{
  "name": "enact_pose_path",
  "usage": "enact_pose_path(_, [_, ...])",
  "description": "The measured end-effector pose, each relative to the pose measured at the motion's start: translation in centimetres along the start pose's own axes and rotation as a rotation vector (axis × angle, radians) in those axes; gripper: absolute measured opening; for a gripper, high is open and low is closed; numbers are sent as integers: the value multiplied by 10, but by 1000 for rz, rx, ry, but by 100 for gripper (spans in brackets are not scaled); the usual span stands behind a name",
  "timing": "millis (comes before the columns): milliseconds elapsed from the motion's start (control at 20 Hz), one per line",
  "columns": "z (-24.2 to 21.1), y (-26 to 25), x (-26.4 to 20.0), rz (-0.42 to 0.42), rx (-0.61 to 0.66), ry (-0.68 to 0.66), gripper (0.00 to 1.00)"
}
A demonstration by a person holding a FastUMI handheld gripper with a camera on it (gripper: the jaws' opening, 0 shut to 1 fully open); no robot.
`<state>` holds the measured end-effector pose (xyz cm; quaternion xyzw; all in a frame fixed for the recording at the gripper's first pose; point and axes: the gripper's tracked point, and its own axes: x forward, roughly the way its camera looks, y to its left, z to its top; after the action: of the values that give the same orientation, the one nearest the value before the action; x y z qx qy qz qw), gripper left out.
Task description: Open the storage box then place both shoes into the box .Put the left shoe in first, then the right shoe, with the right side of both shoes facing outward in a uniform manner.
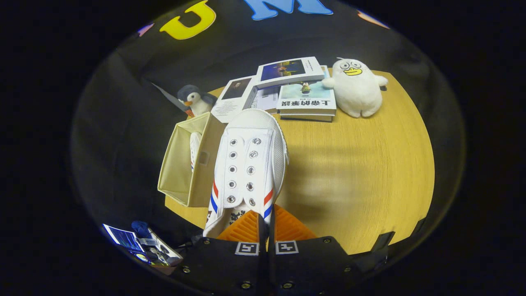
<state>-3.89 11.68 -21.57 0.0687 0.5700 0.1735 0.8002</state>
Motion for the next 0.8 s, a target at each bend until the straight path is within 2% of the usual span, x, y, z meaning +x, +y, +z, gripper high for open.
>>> enact_pose_path(800, [55,129,34,128,-175,21,0])
